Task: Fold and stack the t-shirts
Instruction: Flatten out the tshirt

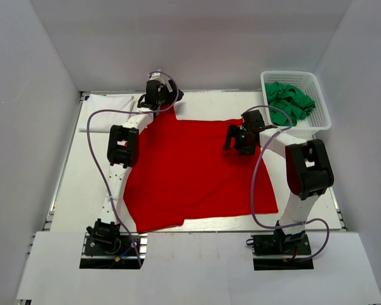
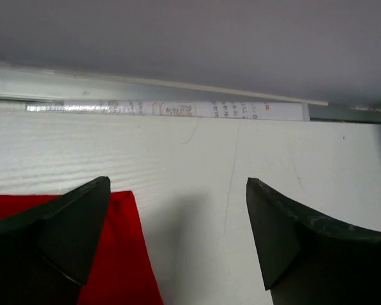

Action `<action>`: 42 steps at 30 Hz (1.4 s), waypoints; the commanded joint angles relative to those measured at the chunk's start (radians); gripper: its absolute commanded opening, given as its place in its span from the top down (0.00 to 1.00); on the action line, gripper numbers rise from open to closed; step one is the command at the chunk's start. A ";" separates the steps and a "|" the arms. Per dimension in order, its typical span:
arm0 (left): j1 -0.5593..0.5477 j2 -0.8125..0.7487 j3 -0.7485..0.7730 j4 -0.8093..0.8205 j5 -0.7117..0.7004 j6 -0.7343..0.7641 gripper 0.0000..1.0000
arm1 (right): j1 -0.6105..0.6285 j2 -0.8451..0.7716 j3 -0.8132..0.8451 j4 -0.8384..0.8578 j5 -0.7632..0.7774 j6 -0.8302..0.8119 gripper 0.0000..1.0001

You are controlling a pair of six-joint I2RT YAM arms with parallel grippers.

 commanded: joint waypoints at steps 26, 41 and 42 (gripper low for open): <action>-0.063 -0.196 0.063 -0.466 -0.206 0.078 0.00 | -0.008 -0.139 -0.004 -0.023 0.037 -0.012 0.10; -0.101 0.001 0.109 -0.333 -0.176 0.026 0.00 | -0.010 -0.153 -0.065 -0.023 0.071 -0.007 0.10; -0.101 0.001 0.109 -0.324 -0.157 0.026 0.00 | -0.010 -0.155 -0.067 -0.029 0.078 -0.007 0.10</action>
